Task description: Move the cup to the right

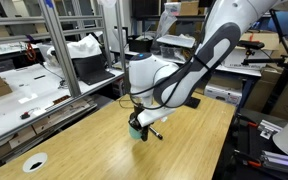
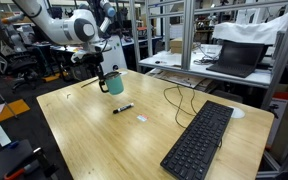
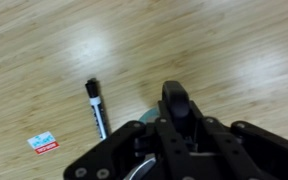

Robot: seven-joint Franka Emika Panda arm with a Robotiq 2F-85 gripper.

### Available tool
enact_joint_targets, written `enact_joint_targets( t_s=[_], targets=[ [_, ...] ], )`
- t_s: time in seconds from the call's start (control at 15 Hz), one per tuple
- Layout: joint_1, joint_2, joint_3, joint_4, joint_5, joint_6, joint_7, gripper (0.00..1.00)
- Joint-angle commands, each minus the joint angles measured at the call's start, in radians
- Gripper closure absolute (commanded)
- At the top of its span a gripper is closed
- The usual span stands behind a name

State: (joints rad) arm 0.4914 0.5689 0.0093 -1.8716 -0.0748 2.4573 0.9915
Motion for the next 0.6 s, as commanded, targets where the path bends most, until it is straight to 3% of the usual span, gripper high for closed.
enact_joint_targets(
  t_s=[0.0,0.53],
  targets=[
    [-0.032,-0.138,-0.037,-0.153,-0.026,-0.003,0.081,0.95],
    [-0.189,-0.311,-0.053,-0.458,-0.021,0.059,0.087,0.95]
  ],
)
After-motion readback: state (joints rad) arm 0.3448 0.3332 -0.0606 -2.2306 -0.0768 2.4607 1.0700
